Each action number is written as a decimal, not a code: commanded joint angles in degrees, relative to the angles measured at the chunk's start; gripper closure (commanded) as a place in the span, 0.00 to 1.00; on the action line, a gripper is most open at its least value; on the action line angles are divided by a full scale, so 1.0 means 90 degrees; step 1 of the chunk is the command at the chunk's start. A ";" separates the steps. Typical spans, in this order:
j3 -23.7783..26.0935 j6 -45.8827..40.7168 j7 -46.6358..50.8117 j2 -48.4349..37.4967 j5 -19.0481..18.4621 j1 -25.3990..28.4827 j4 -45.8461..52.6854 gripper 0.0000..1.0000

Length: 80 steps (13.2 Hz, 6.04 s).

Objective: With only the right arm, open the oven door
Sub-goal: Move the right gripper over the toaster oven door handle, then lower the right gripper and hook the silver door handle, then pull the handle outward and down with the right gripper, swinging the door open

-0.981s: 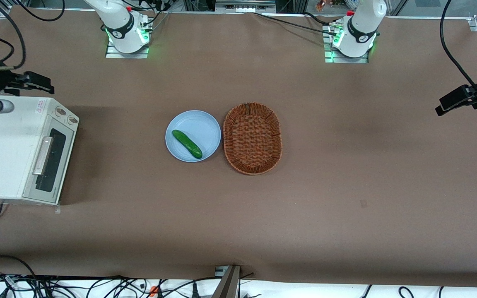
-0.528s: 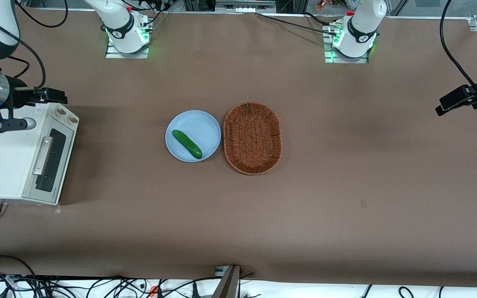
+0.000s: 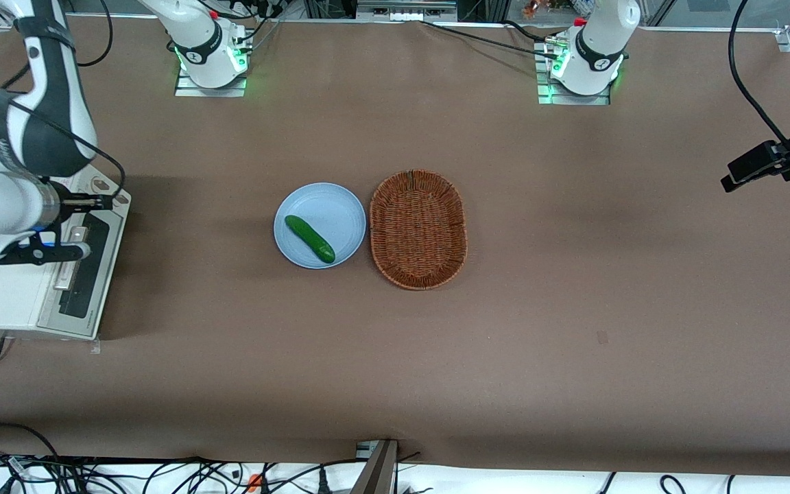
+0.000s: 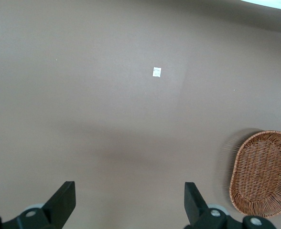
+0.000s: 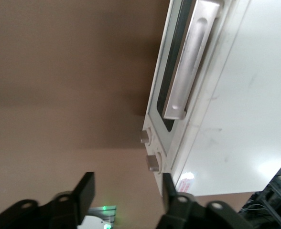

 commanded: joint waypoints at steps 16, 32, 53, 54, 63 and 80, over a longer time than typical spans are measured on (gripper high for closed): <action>-0.0060 0.1185 0.0066 0.1104 -0.2219 0.0176 0.0126 1.00; -0.0041 0.1713 0.0279 0.1631 -0.1799 0.0039 0.0135 1.00; -0.0002 0.2944 0.0554 0.2490 -0.1135 0.0059 0.0106 1.00; -0.0011 0.2954 0.0573 0.2549 -0.1135 0.0030 0.0116 1.00; -0.0002 0.2993 0.0953 0.2696 -0.0131 0.0098 0.0232 1.00; -0.0070 0.2212 0.0858 0.1849 0.1178 0.0694 0.0653 0.66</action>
